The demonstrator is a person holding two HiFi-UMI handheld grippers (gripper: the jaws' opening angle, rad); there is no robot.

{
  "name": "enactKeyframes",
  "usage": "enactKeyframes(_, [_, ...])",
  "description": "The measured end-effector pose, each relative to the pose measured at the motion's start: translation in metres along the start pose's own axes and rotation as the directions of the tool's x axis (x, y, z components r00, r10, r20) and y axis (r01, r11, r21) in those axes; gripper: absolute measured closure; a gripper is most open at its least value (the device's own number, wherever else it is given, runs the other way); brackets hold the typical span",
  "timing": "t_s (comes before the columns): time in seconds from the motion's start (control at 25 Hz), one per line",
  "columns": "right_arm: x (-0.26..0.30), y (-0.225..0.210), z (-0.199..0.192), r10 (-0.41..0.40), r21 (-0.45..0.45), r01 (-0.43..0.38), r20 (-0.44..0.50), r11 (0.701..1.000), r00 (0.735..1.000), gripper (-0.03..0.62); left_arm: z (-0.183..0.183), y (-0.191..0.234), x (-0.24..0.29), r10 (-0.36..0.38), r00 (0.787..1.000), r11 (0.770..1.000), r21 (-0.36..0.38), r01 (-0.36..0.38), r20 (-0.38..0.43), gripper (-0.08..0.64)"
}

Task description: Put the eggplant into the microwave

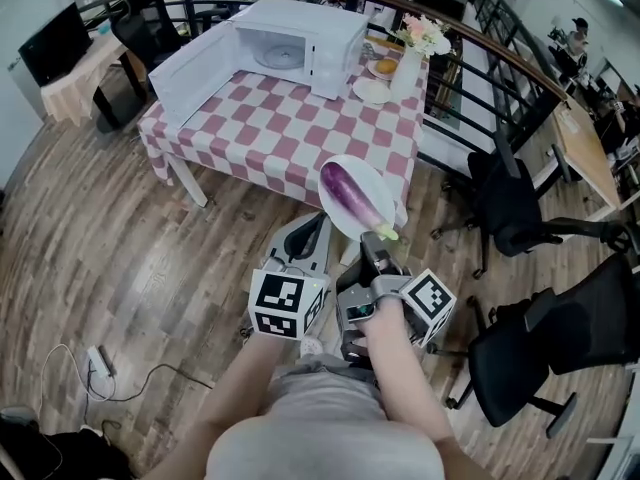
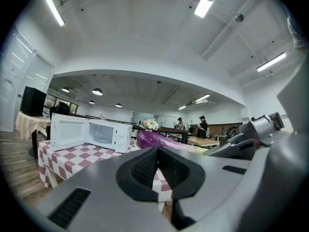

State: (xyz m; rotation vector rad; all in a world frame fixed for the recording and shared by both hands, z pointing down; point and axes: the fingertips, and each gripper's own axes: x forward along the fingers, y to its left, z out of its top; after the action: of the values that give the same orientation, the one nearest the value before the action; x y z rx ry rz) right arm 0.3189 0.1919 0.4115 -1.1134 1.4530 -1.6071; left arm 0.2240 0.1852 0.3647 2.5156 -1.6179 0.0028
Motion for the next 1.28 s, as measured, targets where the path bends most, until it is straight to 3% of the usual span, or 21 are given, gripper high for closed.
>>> enactKeyframes(0.56, [0.054, 0.0, 0.017, -0.019, -0.017, 0.018, -0.072, 1.0, 0.997, 0.556, -0.001, 0.028, 0.044, 0.077, 0.997, 0.997, -0.014, -0.077, 0.0, 0.555])
enactKeyframes(1.28, [0.119, -0.001, -0.004, -0.051, -0.018, 0.05, -0.053, 0.999, 0.997, 0.555, 0.004, 0.104, 0.068, 0.11, 0.994, 0.993, -0.035, -0.11, 0.005, 0.555])
